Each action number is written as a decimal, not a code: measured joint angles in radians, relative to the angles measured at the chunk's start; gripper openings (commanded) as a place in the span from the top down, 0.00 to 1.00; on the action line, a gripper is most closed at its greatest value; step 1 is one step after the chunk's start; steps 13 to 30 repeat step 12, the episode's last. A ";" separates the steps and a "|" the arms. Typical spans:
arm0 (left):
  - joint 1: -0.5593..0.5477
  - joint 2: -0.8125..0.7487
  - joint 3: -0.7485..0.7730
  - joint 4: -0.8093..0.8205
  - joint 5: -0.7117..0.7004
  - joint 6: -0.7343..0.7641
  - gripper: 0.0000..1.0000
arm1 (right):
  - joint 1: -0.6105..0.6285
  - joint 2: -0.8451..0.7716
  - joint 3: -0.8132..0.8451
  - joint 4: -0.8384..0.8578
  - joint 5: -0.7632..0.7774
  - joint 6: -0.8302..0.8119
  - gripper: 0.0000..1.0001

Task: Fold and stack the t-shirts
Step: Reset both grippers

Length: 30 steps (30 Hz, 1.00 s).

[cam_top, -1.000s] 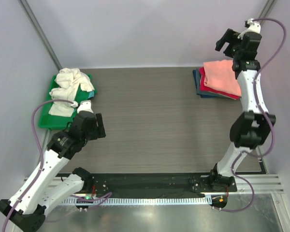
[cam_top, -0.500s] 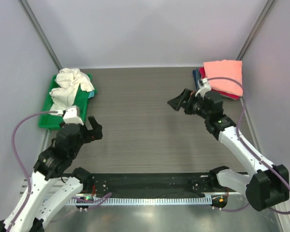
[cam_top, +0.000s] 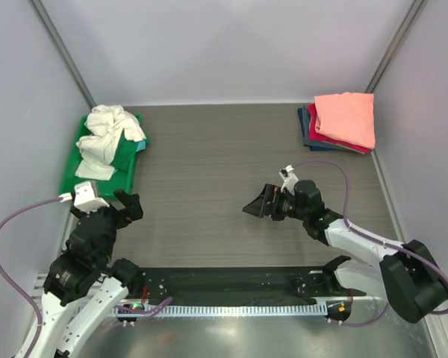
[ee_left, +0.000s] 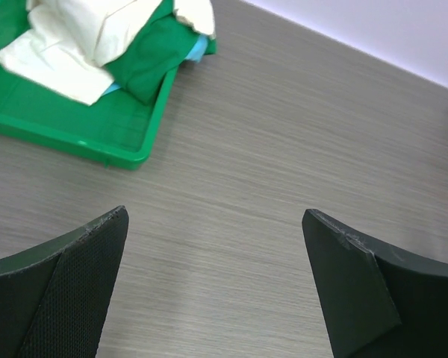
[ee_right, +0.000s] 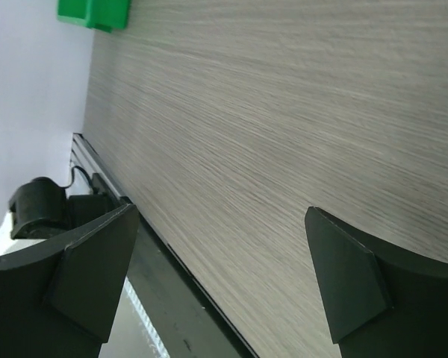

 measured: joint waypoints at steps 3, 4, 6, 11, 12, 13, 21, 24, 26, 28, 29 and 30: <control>0.000 0.056 0.014 -0.035 -0.038 -0.030 0.00 | 0.000 0.074 -0.019 0.055 -0.001 -0.003 0.00; 0.000 0.081 0.022 -0.048 -0.050 -0.043 0.00 | 0.002 0.097 -0.019 0.074 -0.001 -0.006 0.00; 0.000 0.114 0.032 -0.065 -0.062 -0.068 0.00 | 0.003 0.135 -0.019 0.103 -0.002 -0.016 0.00; 0.000 0.163 0.032 -0.075 -0.104 -0.106 0.00 | 0.004 0.238 -0.011 0.152 -0.024 -0.037 0.00; 0.000 0.171 0.032 -0.075 -0.116 -0.107 0.00 | 0.004 0.261 -0.006 0.159 -0.027 -0.039 0.00; 0.000 0.171 0.032 -0.075 -0.116 -0.107 0.00 | 0.004 0.261 -0.006 0.159 -0.027 -0.039 0.00; 0.000 0.171 0.032 -0.075 -0.116 -0.107 0.00 | 0.004 0.261 -0.006 0.159 -0.027 -0.039 0.00; 0.000 0.171 0.032 -0.075 -0.116 -0.107 0.00 | 0.004 0.261 -0.006 0.159 -0.027 -0.039 0.00; 0.000 0.171 0.032 -0.075 -0.116 -0.107 0.00 | 0.004 0.261 -0.006 0.159 -0.027 -0.039 0.00; 0.000 0.171 0.032 -0.075 -0.116 -0.107 0.00 | 0.004 0.261 -0.006 0.159 -0.027 -0.039 0.00; 0.000 0.171 0.032 -0.075 -0.116 -0.107 0.00 | 0.004 0.261 -0.006 0.159 -0.027 -0.039 0.00; 0.000 0.171 0.032 -0.075 -0.116 -0.107 0.00 | 0.004 0.261 -0.006 0.159 -0.027 -0.039 0.00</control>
